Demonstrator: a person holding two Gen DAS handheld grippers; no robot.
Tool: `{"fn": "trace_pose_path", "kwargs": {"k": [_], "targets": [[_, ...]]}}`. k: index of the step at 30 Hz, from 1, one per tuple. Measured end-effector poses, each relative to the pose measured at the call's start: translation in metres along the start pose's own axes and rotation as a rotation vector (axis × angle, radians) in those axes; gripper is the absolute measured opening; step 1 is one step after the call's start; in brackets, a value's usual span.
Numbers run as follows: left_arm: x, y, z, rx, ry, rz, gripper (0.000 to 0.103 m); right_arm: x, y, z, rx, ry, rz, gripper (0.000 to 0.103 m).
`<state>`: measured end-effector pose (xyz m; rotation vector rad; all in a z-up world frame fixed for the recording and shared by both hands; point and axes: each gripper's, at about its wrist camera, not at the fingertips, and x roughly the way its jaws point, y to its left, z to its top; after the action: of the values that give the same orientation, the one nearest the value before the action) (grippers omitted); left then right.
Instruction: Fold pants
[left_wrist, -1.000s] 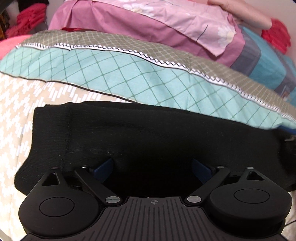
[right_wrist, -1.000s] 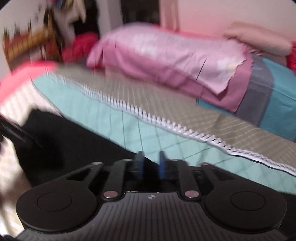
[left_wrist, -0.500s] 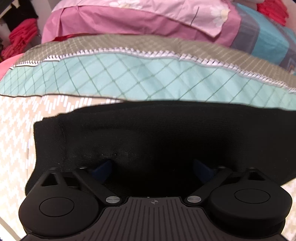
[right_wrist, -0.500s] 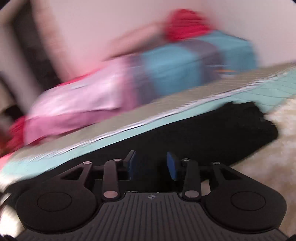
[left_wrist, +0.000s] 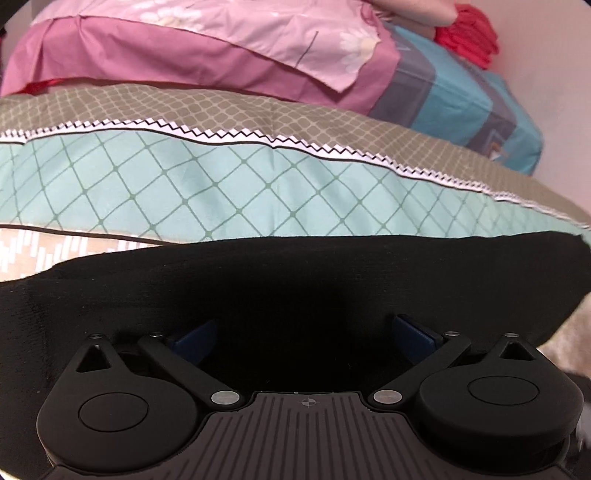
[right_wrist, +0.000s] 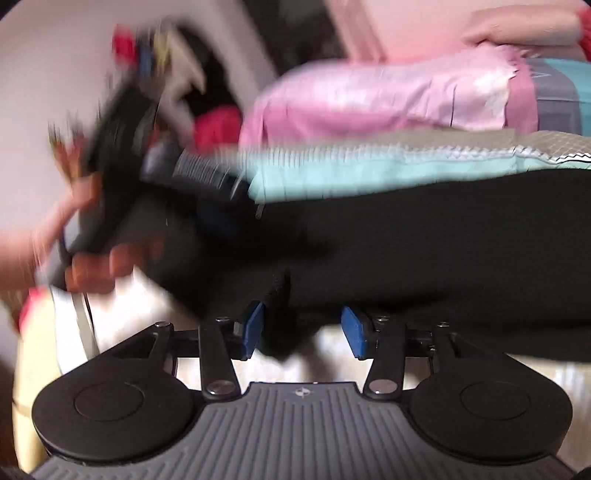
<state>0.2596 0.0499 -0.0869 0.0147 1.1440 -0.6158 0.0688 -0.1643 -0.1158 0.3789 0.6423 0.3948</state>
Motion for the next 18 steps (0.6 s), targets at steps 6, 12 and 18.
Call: {"fn": "trace_pose_path", "kwargs": {"k": [6, 12, 18], "targets": [[-0.007, 0.012, -0.004, -0.019, -0.010, -0.068, 0.103, 0.014, 0.013, -0.009, -0.044, 0.200, 0.274, 0.063], [-0.009, 0.014, -0.008, -0.023, -0.017, -0.092, 0.103, 0.009, -0.026, 0.005, 0.149, 0.015, 0.199, 0.068], [-0.010, 0.010, -0.010, 0.006, -0.012, -0.073, 0.103, 0.030, -0.025, -0.009, 0.160, 0.249, 0.480, 0.081]]}}
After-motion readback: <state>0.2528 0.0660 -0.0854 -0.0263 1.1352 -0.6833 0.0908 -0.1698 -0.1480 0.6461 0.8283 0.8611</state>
